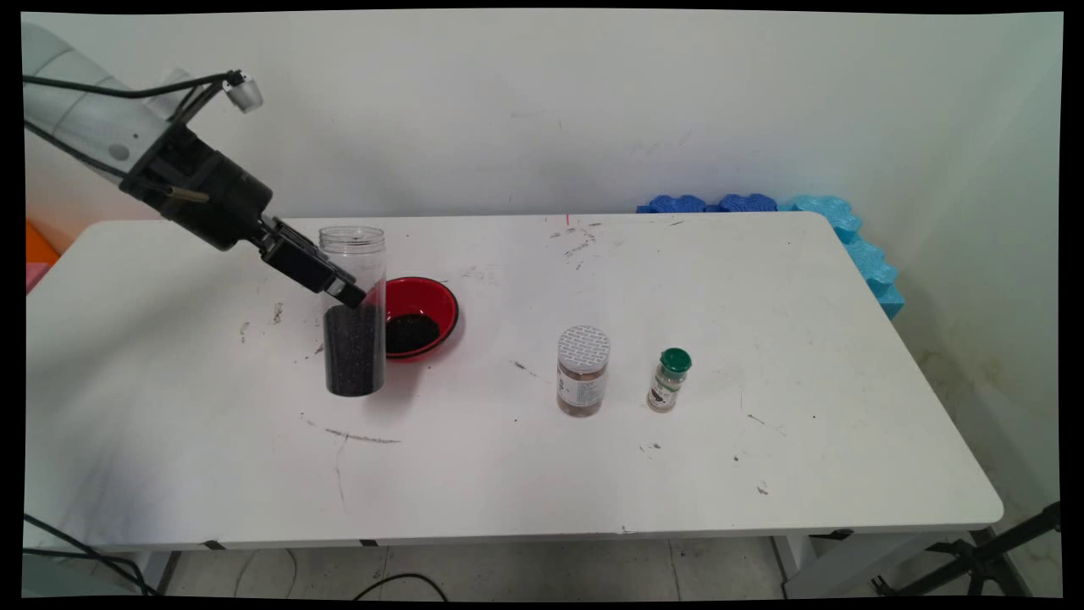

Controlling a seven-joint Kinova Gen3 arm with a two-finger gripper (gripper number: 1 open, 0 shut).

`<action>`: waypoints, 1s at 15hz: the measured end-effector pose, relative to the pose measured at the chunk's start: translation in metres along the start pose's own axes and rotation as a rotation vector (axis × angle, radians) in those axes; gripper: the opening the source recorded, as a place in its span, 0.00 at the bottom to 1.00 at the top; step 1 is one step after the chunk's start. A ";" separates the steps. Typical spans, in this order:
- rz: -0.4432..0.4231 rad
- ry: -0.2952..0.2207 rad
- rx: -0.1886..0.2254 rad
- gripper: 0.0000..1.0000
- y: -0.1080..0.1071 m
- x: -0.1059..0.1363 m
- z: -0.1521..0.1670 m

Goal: Pour the black seasoning powder in the red bowl

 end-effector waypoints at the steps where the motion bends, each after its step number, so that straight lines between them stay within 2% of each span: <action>1: -0.032 -0.002 -0.002 0.00 -0.002 0.000 0.000; 11: -0.386 -0.019 -0.039 0.00 -0.017 -0.005 0.003; 15: -0.585 -0.020 -0.073 0.00 -0.019 -0.006 0.005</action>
